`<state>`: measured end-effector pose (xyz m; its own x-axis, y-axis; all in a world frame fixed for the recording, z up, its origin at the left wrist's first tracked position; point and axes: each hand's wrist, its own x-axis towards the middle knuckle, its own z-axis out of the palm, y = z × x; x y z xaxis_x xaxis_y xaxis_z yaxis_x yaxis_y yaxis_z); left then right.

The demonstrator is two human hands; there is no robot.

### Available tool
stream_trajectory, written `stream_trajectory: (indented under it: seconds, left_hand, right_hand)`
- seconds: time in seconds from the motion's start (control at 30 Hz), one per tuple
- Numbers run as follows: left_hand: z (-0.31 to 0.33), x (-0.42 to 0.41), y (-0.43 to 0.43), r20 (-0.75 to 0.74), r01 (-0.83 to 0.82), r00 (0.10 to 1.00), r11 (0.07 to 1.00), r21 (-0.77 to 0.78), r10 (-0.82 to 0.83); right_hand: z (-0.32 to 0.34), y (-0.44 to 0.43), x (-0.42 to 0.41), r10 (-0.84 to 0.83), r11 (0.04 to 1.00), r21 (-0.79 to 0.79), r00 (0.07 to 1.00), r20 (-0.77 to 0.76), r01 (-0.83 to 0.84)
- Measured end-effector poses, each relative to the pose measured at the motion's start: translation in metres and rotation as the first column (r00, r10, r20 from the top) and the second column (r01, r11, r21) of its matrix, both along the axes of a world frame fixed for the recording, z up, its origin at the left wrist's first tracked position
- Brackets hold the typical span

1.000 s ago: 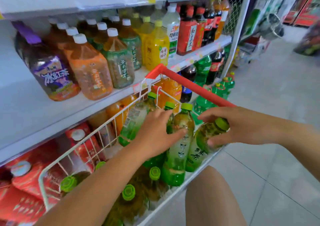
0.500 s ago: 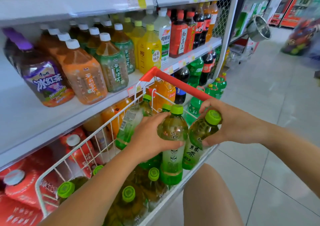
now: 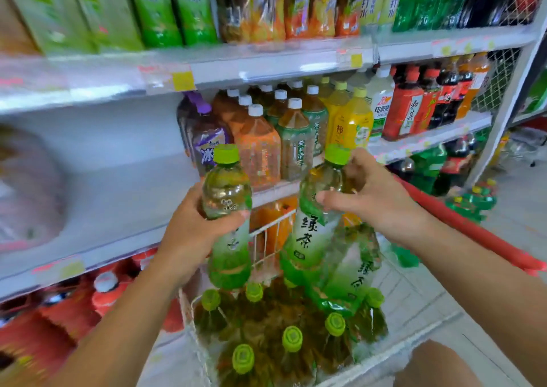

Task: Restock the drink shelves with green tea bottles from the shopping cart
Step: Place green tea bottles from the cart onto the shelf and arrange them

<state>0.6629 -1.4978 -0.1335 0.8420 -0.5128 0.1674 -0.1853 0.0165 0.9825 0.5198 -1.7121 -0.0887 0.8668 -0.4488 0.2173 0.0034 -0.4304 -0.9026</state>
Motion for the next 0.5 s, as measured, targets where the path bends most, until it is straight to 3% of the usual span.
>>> stream_trajectory:
  seconds: [0.13,0.4,0.5]
  left_hand:
    - [-0.020,0.007,0.020,-0.086,-0.108,0.990,0.994,0.011,0.109]
    - [-0.030,0.001,0.013,-0.154,-0.138,0.978,0.990,0.021,0.139]
    - [-0.031,0.004,0.009,-0.158,-0.161,0.974,0.987,0.007,0.160]
  right_hand:
    - [-0.028,0.018,0.032,0.106,0.994,0.029,0.992,-0.063,-0.105]
    - [-0.046,0.014,0.070,0.118,0.985,0.124,0.992,0.034,-0.122]
    - [-0.056,0.015,0.083,0.138,0.981,0.141,0.990,-0.005,-0.136]
